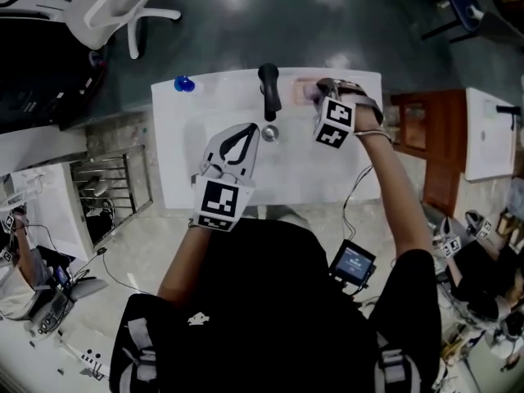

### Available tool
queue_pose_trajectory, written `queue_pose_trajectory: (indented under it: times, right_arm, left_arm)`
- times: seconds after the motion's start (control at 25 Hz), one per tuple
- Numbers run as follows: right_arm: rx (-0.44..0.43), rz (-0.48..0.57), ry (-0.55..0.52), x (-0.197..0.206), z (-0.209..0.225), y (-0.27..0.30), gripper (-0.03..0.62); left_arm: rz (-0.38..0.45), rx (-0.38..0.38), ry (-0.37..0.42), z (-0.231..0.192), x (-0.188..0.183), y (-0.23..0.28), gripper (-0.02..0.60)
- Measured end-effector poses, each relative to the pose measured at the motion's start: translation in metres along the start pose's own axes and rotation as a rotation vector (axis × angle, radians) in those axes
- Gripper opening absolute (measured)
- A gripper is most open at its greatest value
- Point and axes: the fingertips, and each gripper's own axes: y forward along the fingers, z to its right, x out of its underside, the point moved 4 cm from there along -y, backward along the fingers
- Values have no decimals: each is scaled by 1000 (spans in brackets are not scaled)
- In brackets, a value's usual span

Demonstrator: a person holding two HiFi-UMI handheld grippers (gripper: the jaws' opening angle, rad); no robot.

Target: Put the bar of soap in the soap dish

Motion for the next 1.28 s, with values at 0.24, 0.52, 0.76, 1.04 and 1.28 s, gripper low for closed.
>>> queue_pose_trajectory:
  times: [0.24, 0.52, 0.76, 1.04, 1.28]
  right_arm:
    - [-7, -48, -107, -3, 1, 20, 198]
    - [-13, -100, -197, -3, -3, 37, 198]
    - [-8, -104, -215, -5, -5, 43, 187]
    - [-19, -99, -193, -6, -6, 41, 187]
    - [-23, -85, -145, -6, -8, 30, 187]
  left_arm:
    - [-11, -12, -1, -2, 5, 1, 21]
    - [-16, -27, -12, -5, 7, 0, 21]
    - [-18, -32, -11, -8, 8, -1, 21]
    - [-14, -38, -9, -13, 7, -1, 21]
    - [-5, -27, 4, -12, 6, -1, 21]
